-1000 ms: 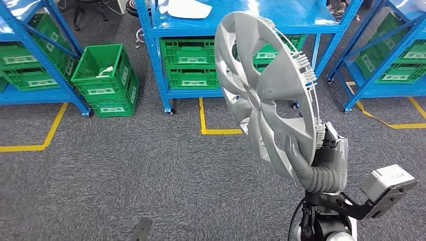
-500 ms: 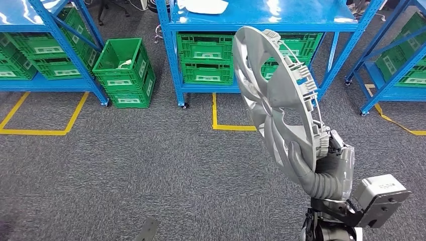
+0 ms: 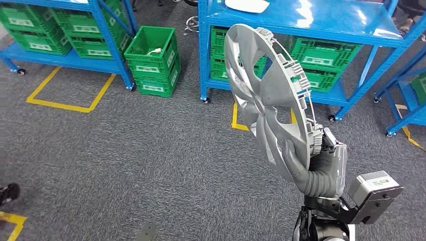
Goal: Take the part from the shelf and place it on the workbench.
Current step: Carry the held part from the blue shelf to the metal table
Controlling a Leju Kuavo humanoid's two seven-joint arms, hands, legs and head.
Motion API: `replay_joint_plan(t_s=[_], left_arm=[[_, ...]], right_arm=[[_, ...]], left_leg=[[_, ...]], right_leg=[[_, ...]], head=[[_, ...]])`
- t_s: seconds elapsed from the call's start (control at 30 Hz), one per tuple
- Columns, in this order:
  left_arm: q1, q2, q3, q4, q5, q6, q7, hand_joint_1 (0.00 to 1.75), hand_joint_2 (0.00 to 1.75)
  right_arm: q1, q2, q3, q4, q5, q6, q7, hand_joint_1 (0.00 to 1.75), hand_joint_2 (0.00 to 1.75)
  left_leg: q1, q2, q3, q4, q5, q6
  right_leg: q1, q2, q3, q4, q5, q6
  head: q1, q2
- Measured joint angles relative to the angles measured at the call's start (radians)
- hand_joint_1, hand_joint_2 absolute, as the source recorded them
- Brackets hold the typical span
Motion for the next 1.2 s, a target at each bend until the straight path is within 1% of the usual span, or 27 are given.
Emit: replay_joint_plan(t_s=[0.03, 0.1, 0.13, 0.17, 0.2, 0.23, 0.3, 0.37, 0.4, 0.43, 0.47, 0.53, 0.57, 0.63, 0.67, 0.7, 0.73, 0.77, 0.83, 0.87, 0.93, 0.97, 1.03, 1.1, 1.13, 1.17, 1.2], left_arm=[[0.000, 0.000, 0.000, 0.000, 0.000, -0.002, 0.000, 0.00, 1.75], [0.001, -0.001, -0.001, 0.000, 0.000, -0.007, -0.001, 0.00, 1.75], [0.003, -0.001, -0.001, 0.000, 0.000, -0.009, -0.001, 0.00, 1.75], [0.004, 0.000, -0.001, 0.001, 0.000, -0.010, -0.002, 0.00, 1.75], [0.005, 0.000, -0.001, 0.001, 0.000, -0.012, -0.002, 0.00, 1.75], [0.006, 0.000, -0.002, 0.001, 0.000, -0.013, -0.002, 0.00, 1.75], [0.005, -0.002, -0.002, 0.002, 0.000, -0.014, -0.002, 0.00, 1.75], [0.006, -0.003, -0.004, 0.002, -0.001, -0.015, -0.002, 0.00, 1.75], [0.007, -0.004, -0.007, 0.002, -0.001, -0.015, -0.002, 0.00, 1.75], [0.008, -0.003, -0.009, 0.002, -0.001, -0.015, -0.002, 0.00, 1.75], [0.009, -0.002, -0.012, 0.002, -0.001, -0.015, -0.002, 0.00, 1.75], [0.007, 0.000, -0.016, 0.003, -0.001, -0.013, -0.001, 0.00, 1.75], [0.006, 0.001, -0.017, 0.003, 0.000, -0.012, 0.000, 0.00, 1.75], [0.004, 0.003, -0.019, 0.003, 0.001, -0.011, 0.001, 0.00, 1.75], [0.004, 0.006, -0.021, 0.003, 0.002, -0.011, 0.002, 0.00, 1.75], [0.004, 0.010, -0.023, 0.003, 0.004, -0.011, 0.003, 0.00, 1.75], [0.004, 0.015, -0.025, 0.003, 0.007, -0.010, 0.003, 0.00, 1.75], [0.002, 0.020, -0.026, 0.003, 0.012, -0.010, 0.005, 0.00, 1.75], [-0.001, 0.030, -0.030, 0.003, 0.027, -0.009, 0.008, 0.00, 1.75], [-0.002, 0.036, -0.032, 0.003, 0.035, -0.009, 0.010, 0.00, 1.75], [0.000, 0.048, -0.033, 0.003, 0.048, -0.010, 0.015, 0.00, 1.75], [0.001, 0.052, -0.034, 0.004, 0.052, -0.010, 0.018, 0.00, 1.75], [0.000, 0.058, -0.034, 0.004, 0.060, -0.009, 0.023, 0.00, 1.75], [0.000, 0.061, -0.035, 0.004, 0.070, -0.005, 0.030, 0.00, 1.75], [0.001, 0.062, -0.035, 0.004, 0.076, -0.002, 0.035, 0.00, 1.75], [0.003, 0.063, -0.035, 0.005, 0.081, 0.002, 0.039, 0.00, 1.75], [0.005, 0.064, -0.035, 0.005, 0.086, 0.006, 0.043, 0.00, 1.75]], right_arm=[[0.001, 0.000, 0.002, -0.002, 0.004, 0.000, -0.004, 1.75, 1.75], [0.002, 0.000, 0.007, -0.006, 0.013, 0.000, -0.010, 1.75, 1.75], [0.002, 0.000, 0.010, -0.008, 0.015, 0.000, -0.011, 1.75, 1.75], [0.000, 0.000, 0.013, -0.009, 0.016, 0.000, -0.011, 1.75, 1.75], [-0.001, 0.000, 0.016, -0.010, 0.016, 0.000, -0.011, 1.75, 1.75], [-0.003, 0.000, 0.019, -0.012, 0.016, 0.000, -0.011, 1.75, 1.75], [-0.006, 0.000, 0.024, -0.016, 0.016, 0.000, -0.011, 1.75, 1.75], [-0.011, 0.000, 0.028, -0.021, 0.016, 0.000, -0.012, 1.75, 1.75], [-0.014, 0.000, 0.030, -0.022, 0.017, 0.000, -0.012, 1.75, 1.75], [-0.018, 0.000, 0.032, -0.023, 0.017, 0.001, -0.012, 1.75, 1.75], [-0.020, 0.001, 0.034, -0.023, 0.017, 0.001, -0.013, 1.75, 1.75], [-0.021, 0.003, 0.037, -0.025, 0.013, 0.000, -0.017, 1.75, 1.75], [-0.022, 0.004, 0.038, -0.025, 0.006, 0.000, -0.022, 1.75, 1.75], [-0.030, 0.006, 0.040, -0.023, -0.018, 0.000, -0.039, 1.75, 1.75], [-0.035, 0.007, 0.041, -0.021, -0.038, 0.000, -0.053, 1.75, 1.75], [-0.041, 0.008, 0.042, -0.018, -0.059, 0.000, -0.070, 1.75, 1.75], [-0.047, 0.009, 0.044, -0.015, -0.080, 0.001, -0.090, 1.75, 1.75], [-0.053, 0.009, 0.046, -0.013, -0.099, 0.002, -0.108, 1.75, 1.75], [-0.065, 0.010, 0.050, -0.012, -0.125, 0.007, -0.134, 1.75, 1.75], [-0.070, 0.009, 0.052, -0.012, -0.133, 0.011, -0.141, 1.75, 1.75], [-0.078, 0.009, 0.056, -0.012, -0.144, 0.016, -0.147, 1.75, 1.75], [-0.082, 0.008, 0.057, -0.012, -0.148, 0.018, -0.147, 1.75, 1.75], [-0.088, 0.002, 0.060, -0.014, -0.154, 0.018, -0.147, 1.75, 1.75], [-0.093, -0.008, 0.062, -0.018, -0.161, 0.018, -0.146, 1.75, 1.75], [-0.095, -0.013, 0.062, -0.021, -0.165, 0.018, -0.145, 1.75, 1.75], [-0.097, -0.017, 0.062, -0.022, -0.168, 0.017, -0.143, 1.75, 1.75], [-0.099, -0.021, 0.062, -0.023, -0.170, 0.017, -0.142, 1.75, 1.75]], left_leg=[[0.001, -0.014, -0.002, -0.001, 0.003, 0.005], [-0.002, -0.045, -0.006, 0.000, 0.008, 0.013], [-0.005, -0.061, -0.007, 0.001, 0.010, 0.015], [-0.007, -0.077, -0.007, 0.001, 0.012, 0.016], [-0.009, -0.093, -0.007, 0.002, 0.013, 0.016], [-0.011, -0.107, -0.007, 0.003, 0.014, 0.016], [-0.011, -0.130, -0.012, 0.006, 0.018, 0.011], [-0.006, -0.149, -0.023, 0.006, 0.025, 0.000], [-0.004, -0.158, -0.028, 0.006, 0.030, -0.006], [-0.004, -0.153, -0.034, 0.008, 0.029, -0.010], [-0.006, -0.128, -0.043, 0.018, 0.020, -0.016], [-0.005, -0.066, -0.083, 0.089, -0.028, -0.028], [0.000, -0.047, -0.113, 0.148, -0.060, -0.037], [0.014, -0.043, -0.163, 0.252, -0.097, -0.053], [0.020, -0.042, -0.167, 0.264, -0.091, -0.060], [0.025, -0.037, -0.151, 0.238, -0.067, -0.067], [0.028, -0.023, -0.119, 0.182, -0.033, -0.073], [0.026, 0.006, -0.083, 0.122, -0.010, -0.079], [0.019, 0.048, -0.042, 0.044, 0.009, -0.070], [0.014, 0.055, -0.041, 0.037, 0.004, -0.060], [0.011, 0.030, -0.049, 0.039, 0.006, -0.037], [0.011, 0.017, -0.053, 0.039, 0.009, -0.030], [0.012, -0.011, -0.057, 0.038, 0.014, -0.017], [0.009, -0.038, -0.059, 0.038, 0.018, -0.009], [0.006, -0.053, -0.060, 0.038, 0.019, -0.006], [0.002, -0.068, -0.059, 0.038, 0.020, -0.004], [-0.003, -0.083, -0.059, 0.038, 0.022, -0.002]], right_leg=[[-0.002, 0.033, -0.022, 0.055, -0.034, 0.003], [-0.003, 0.062, -0.078, 0.192, -0.095, 0.004], [-0.002, 0.066, -0.096, 0.233, -0.102, 0.003], [-0.002, 0.068, -0.098, 0.237, -0.089, 0.000], [-0.002, 0.073, -0.082, 0.201, -0.057, -0.006], [-0.001, 0.087, -0.055, 0.135, -0.013, -0.014], [0.000, 0.134, -0.007, 0.016, 0.045, -0.031], [0.002, 0.155, 0.006, -0.024, 0.057, -0.040], [0.005, 0.145, 0.007, -0.032, 0.060, -0.041], [0.003, 0.131, 0.011, -0.045, 0.060, -0.042], [0.001, 0.118, 0.015, -0.059, 0.062, -0.043], [-0.004, 0.090, 0.021, -0.081, 0.066, -0.046], [-0.005, 0.077, 0.020, -0.082, 0.067, -0.047], [-0.007, 0.048, 0.019, -0.079, 0.066, -0.046], [-0.009, 0.033, 0.018, -0.076, 0.064, -0.043], [-0.013, 0.020, 0.018, -0.072, 0.060, -0.038], [-0.017, 0.008, 0.018, -0.065, 0.056, -0.031], [-0.019, -0.003, 0.018, -0.057, 0.050, -0.022], [-0.019, -0.021, 0.017, -0.042, 0.039, -0.005], [-0.017, -0.030, 0.017, -0.039, 0.036, 0.001], [-0.017, -0.050, 0.020, -0.040, 0.034, 0.010], [-0.020, -0.049, 0.019, -0.036, 0.026, 0.014], [-0.022, -0.014, -0.003, 0.023, -0.022, 0.018], [-0.019, 0.037, -0.056, 0.150, -0.091, 0.014], [-0.016, 0.051, -0.081, 0.208, -0.111, 0.011], [-0.013, 0.060, -0.096, 0.238, -0.113, 0.006], [-0.008, 0.067, -0.095, 0.233, -0.094, -0.002]], head=[[0.006, 0.000], [0.017, 0.000], [0.020, 0.000], [0.022, 0.000], [0.024, 0.000], [0.025, 0.000], [0.024, 0.000], [0.027, 0.000], [0.030, 0.000], [0.033, 0.000], [0.032, 0.000], [0.025, 0.000], [0.020, 0.000], [0.015, 0.000], [0.014, 0.000], [0.014, 0.000], [0.013, 0.000], [0.010, 0.000], [0.005, 0.000], [0.006, 0.000], [0.013, 0.000], [0.016, 0.000], [0.023, 0.000], [0.032, 0.000], [0.035, 0.000], [0.037, 0.000], [0.038, 0.000]])
